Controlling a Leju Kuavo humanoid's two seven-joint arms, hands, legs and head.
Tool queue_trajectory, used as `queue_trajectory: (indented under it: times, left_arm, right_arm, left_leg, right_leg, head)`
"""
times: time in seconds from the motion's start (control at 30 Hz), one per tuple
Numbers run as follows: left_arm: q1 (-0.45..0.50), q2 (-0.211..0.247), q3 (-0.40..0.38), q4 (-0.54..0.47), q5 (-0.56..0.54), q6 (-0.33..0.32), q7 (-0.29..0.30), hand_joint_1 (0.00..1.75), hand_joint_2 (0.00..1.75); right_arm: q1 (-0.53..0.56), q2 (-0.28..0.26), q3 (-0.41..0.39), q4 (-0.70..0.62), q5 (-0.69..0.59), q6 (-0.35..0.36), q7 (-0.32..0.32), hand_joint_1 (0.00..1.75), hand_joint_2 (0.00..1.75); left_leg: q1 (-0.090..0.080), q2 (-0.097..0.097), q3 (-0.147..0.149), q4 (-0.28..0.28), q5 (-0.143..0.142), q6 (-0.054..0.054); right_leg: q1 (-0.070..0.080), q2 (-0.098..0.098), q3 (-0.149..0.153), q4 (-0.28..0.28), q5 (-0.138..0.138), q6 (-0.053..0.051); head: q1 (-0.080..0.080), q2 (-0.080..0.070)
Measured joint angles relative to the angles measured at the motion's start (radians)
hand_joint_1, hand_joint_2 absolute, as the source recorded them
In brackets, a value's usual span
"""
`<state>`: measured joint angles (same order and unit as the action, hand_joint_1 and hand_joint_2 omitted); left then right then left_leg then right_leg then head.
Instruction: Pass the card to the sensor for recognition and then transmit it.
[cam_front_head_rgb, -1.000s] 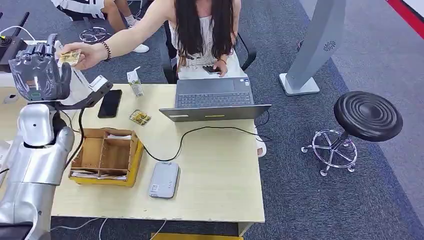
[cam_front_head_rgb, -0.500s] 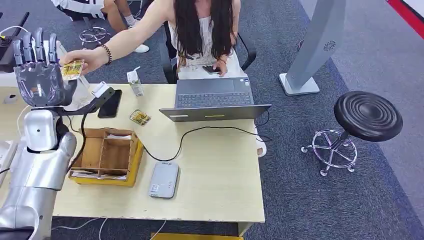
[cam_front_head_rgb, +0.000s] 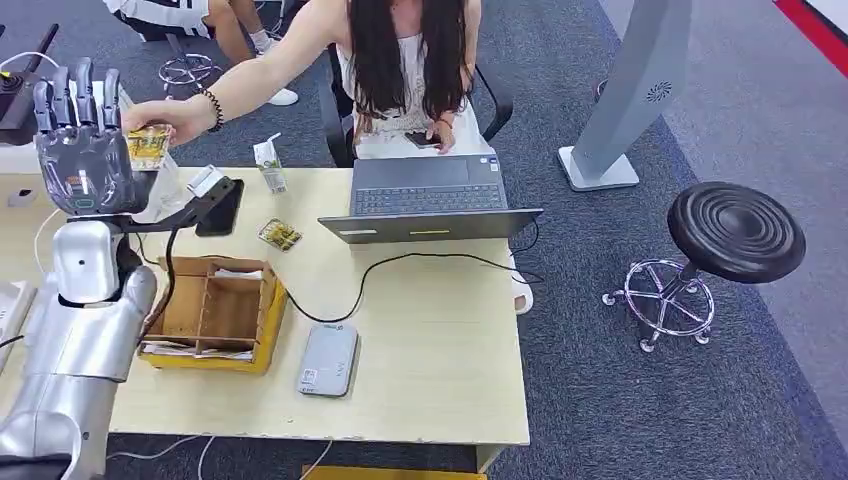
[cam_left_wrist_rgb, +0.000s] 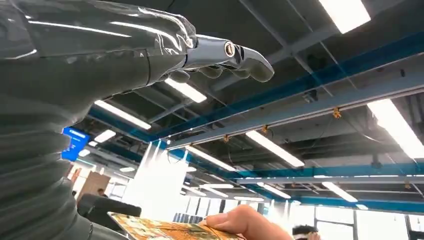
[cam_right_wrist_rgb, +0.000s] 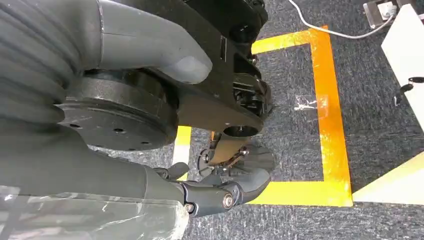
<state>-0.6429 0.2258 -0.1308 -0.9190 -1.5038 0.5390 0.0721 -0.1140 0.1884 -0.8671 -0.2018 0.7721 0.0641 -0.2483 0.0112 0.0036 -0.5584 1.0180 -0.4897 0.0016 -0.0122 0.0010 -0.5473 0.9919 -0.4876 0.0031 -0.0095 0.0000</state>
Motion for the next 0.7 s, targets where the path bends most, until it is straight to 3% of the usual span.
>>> queue_trajectory:
  times: [0.7]
  left_arm:
    - [-0.002,-0.017,-0.002,0.0,0.017,-0.021,-0.027,1.75,1.75]
  right_arm:
    - [0.0,0.0,0.0,0.0,0.0,0.0,0.003,0.0,1.75]
  left_leg:
    - [0.0,0.0,0.0,0.0,0.0,0.0]
  right_leg:
    - [0.0,0.0,0.0,0.0,0.0,0.0]
  head:
    - [0.0,0.0]
